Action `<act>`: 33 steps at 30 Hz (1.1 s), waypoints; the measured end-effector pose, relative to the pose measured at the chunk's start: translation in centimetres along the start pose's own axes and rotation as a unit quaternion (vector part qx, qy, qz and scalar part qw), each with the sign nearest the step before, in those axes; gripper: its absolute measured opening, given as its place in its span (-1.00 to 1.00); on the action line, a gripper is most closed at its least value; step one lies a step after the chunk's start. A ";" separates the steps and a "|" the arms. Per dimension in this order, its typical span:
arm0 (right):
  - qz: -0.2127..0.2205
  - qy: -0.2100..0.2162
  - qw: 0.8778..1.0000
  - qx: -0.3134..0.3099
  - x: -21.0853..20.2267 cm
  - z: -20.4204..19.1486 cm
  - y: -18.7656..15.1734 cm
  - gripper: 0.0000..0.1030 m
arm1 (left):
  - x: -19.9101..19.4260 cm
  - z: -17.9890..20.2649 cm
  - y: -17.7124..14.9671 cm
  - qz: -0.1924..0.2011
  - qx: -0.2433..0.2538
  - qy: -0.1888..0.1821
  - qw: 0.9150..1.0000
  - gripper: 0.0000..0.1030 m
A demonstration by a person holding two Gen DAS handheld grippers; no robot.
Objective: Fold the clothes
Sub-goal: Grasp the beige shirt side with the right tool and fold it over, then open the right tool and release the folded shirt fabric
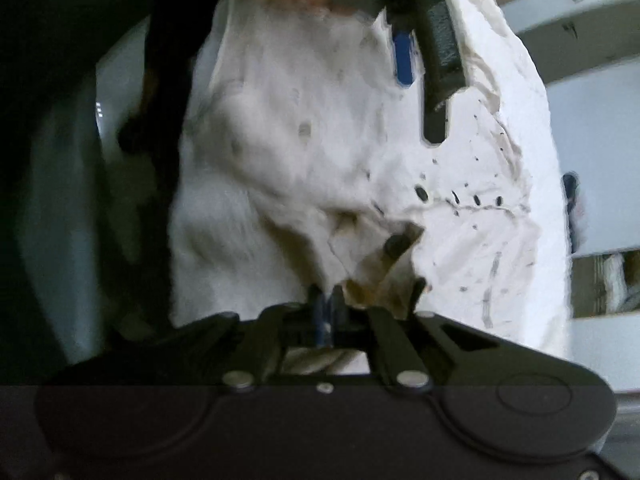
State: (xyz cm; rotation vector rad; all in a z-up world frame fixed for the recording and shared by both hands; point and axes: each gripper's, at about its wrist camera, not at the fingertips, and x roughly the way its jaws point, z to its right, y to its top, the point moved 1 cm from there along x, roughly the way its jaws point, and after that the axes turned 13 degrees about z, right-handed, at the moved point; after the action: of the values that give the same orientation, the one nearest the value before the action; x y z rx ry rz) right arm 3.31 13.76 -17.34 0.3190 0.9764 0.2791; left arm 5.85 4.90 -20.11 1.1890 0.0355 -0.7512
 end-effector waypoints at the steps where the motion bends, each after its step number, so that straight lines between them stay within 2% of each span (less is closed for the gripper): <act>1: 0.000 0.009 1.000 0.001 -0.1 -0.3 0.1 -0.98 | 0.1 0.2 -0.1 0.000 0.004 0.000 1.000 0.99; 4: -0.010 0.037 0.999 -0.002 0.4 -1.3 0.0 -0.96 | 0.3 0.8 -0.4 0.000 0.024 -0.002 1.000 0.99; 6: -0.019 0.060 0.998 0.000 0.6 -2.0 -0.1 -0.79 | 0.3 0.8 -0.7 -0.002 0.029 -0.002 1.000 0.99; 7: -0.021 0.070 0.997 0.004 0.6 -2.0 -0.1 -0.85 | 0.3 0.8 -0.8 -0.003 0.030 -0.002 1.000 0.99; 8: -0.026 0.103 0.994 0.020 0.6 -2.3 0.0 -0.89 | 0.4 0.7 -0.9 -0.004 0.032 -0.002 0.999 0.99; 11: -0.031 0.150 0.987 0.051 0.3 -2.4 0.1 -0.88 | 0.4 0.6 -0.9 -0.006 0.033 -0.002 0.999 0.99; 14: -0.020 0.126 0.988 0.082 -0.7 -1.3 0.1 -0.77 | 0.3 0.5 -0.8 -0.004 0.028 -0.003 1.000 0.99; 16: -0.001 0.091 0.990 0.106 -1.5 -0.1 0.0 -0.74 | 0.3 0.6 -0.7 -0.003 0.029 -0.004 1.000 0.99; 17: 0.017 0.055 0.991 0.119 -2.0 0.8 0.2 -0.58 | 0.3 0.6 -0.6 -0.002 0.029 -0.006 1.000 0.99; 18: 0.023 0.050 0.991 0.122 -2.0 1.0 0.2 -0.45 | 0.3 0.7 -0.5 -0.001 0.029 -0.008 1.000 0.99; 19: 0.027 0.046 0.991 0.124 -2.0 1.1 0.4 -0.24 | 0.3 0.7 -0.5 -0.001 0.028 -0.010 1.000 0.99; 20: 0.024 0.056 0.992 0.112 -1.3 0.8 0.8 -0.19 | 0.3 0.7 -0.5 -0.001 0.028 -0.011 1.000 0.99; 22: 0.018 0.074 0.993 0.091 0.0 0.3 1.5 -0.19 | 0.4 0.7 -0.5 -0.003 0.028 -0.011 1.000 0.99; 25: 0.007 0.047 0.997 0.064 0.6 -0.2 1.6 -0.27 | 0.2 0.8 -0.5 -0.002 0.029 -0.011 1.000 0.99; 28: 0.031 -0.006 0.995 0.096 -0.4 1.1 1.5 -0.32 | 0.0 0.8 -0.4 0.001 0.026 -0.011 1.000 0.99; 31: 0.054 -0.052 0.985 0.153 -1.9 3.6 1.3 -0.30 | 0.2 0.8 -0.4 -0.002 0.022 -0.012 1.000 0.99; 33: 0.062 -0.053 0.981 0.175 -2.6 4.3 1.0 -0.28 | 0.3 0.9 -0.4 -0.004 0.023 -0.013 1.000 0.99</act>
State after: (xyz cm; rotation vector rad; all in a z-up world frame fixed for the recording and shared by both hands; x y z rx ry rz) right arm 5.52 13.15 -12.71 0.7103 0.9001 0.1999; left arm 5.52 3.94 -20.20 1.2226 0.0018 -0.7770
